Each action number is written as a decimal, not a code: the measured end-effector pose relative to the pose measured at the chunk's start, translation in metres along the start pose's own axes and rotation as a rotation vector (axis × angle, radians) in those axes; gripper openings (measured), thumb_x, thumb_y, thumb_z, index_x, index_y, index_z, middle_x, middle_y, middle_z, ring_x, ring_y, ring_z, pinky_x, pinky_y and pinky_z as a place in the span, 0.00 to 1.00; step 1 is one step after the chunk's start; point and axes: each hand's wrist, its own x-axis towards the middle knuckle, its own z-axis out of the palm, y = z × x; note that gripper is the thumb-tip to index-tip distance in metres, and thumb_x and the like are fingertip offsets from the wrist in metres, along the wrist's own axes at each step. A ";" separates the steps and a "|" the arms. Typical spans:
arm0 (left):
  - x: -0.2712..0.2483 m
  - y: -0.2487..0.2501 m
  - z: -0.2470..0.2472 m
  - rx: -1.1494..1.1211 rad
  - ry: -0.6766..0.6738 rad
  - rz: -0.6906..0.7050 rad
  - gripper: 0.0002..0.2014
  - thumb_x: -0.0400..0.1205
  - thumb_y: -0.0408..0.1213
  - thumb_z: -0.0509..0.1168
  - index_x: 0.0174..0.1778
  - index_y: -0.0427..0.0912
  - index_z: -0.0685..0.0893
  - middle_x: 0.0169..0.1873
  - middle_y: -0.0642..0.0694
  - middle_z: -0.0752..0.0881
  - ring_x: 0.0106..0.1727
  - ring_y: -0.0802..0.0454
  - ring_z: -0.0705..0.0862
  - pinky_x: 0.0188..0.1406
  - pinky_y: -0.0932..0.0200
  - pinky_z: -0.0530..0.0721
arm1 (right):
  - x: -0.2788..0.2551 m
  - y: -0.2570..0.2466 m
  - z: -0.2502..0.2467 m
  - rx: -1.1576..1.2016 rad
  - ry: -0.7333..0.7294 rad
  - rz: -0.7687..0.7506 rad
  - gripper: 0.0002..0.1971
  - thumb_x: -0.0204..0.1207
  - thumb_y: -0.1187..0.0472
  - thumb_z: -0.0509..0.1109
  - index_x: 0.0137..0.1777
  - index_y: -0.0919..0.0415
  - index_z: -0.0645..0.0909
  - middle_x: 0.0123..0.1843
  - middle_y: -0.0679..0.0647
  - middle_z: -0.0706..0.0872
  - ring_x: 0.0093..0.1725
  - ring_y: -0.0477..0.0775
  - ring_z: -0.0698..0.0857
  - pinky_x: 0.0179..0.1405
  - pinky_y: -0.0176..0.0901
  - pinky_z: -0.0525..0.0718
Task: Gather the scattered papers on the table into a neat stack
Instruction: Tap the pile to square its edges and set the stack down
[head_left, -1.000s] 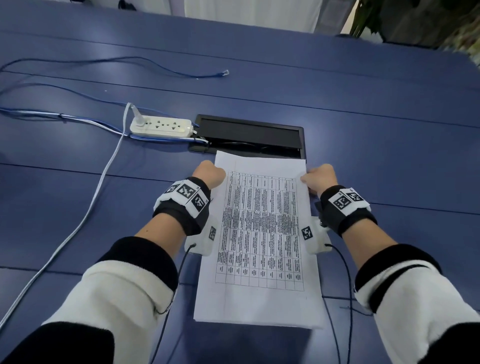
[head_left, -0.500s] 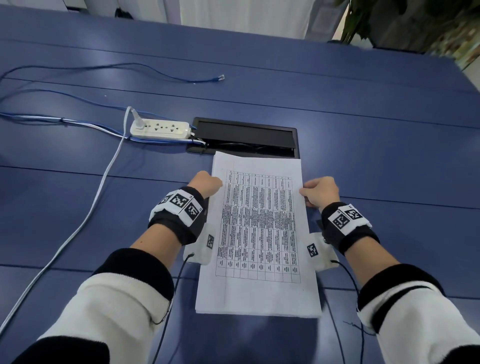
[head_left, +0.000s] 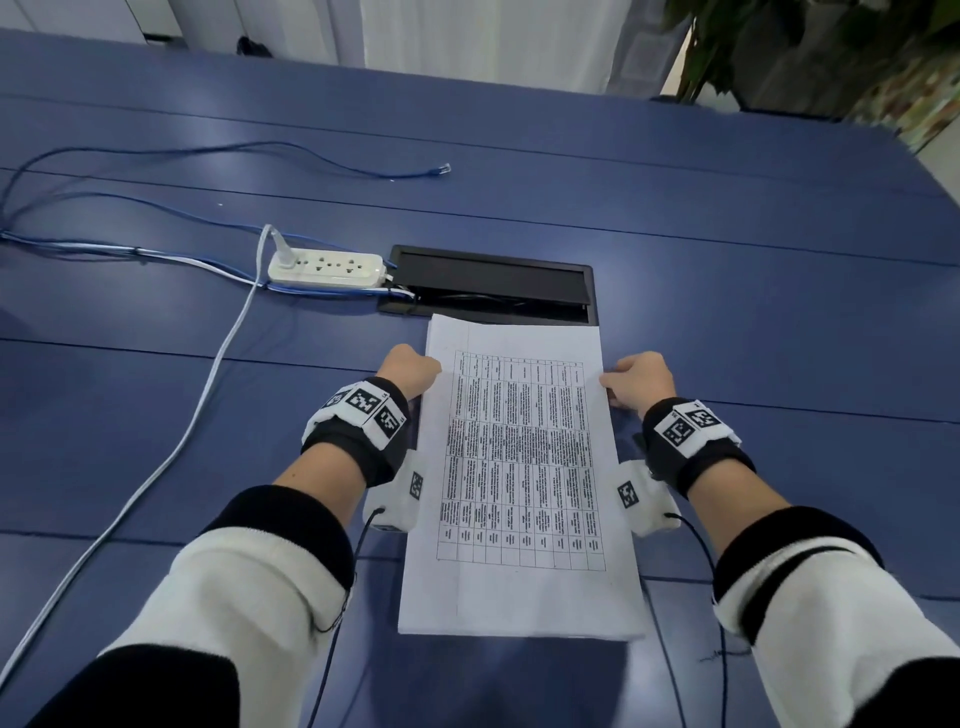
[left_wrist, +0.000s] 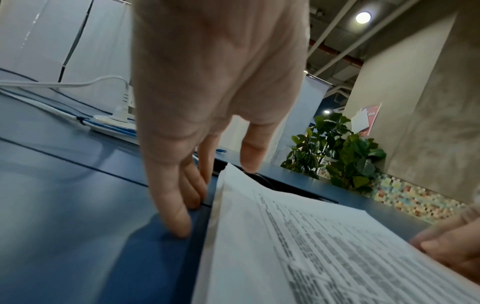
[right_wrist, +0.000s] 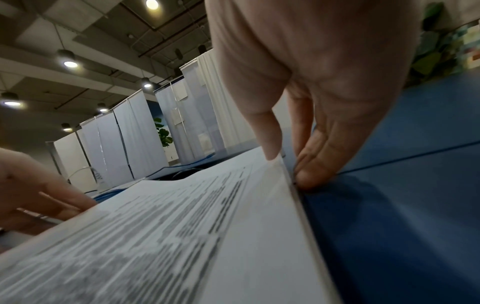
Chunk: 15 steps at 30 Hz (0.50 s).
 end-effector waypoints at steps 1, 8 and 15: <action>0.003 0.003 0.000 -0.009 0.013 0.008 0.04 0.80 0.30 0.59 0.45 0.32 0.75 0.42 0.37 0.75 0.45 0.45 0.74 0.45 0.53 0.76 | 0.016 0.005 0.003 -0.010 -0.011 0.014 0.06 0.59 0.67 0.70 0.25 0.62 0.75 0.30 0.62 0.74 0.34 0.56 0.76 0.47 0.54 0.85; 0.013 0.019 0.007 0.068 0.007 0.018 0.15 0.80 0.27 0.55 0.58 0.23 0.78 0.40 0.33 0.78 0.45 0.40 0.79 0.43 0.54 0.76 | 0.012 -0.016 0.003 -0.023 0.042 0.063 0.14 0.67 0.72 0.67 0.51 0.81 0.81 0.33 0.69 0.82 0.36 0.51 0.76 0.43 0.47 0.84; 0.021 0.012 0.006 0.165 0.120 0.107 0.09 0.78 0.27 0.56 0.44 0.28 0.81 0.55 0.26 0.84 0.57 0.31 0.84 0.52 0.45 0.86 | 0.004 -0.020 0.002 0.016 0.109 0.002 0.08 0.72 0.67 0.70 0.45 0.73 0.87 0.47 0.70 0.89 0.47 0.63 0.88 0.57 0.55 0.86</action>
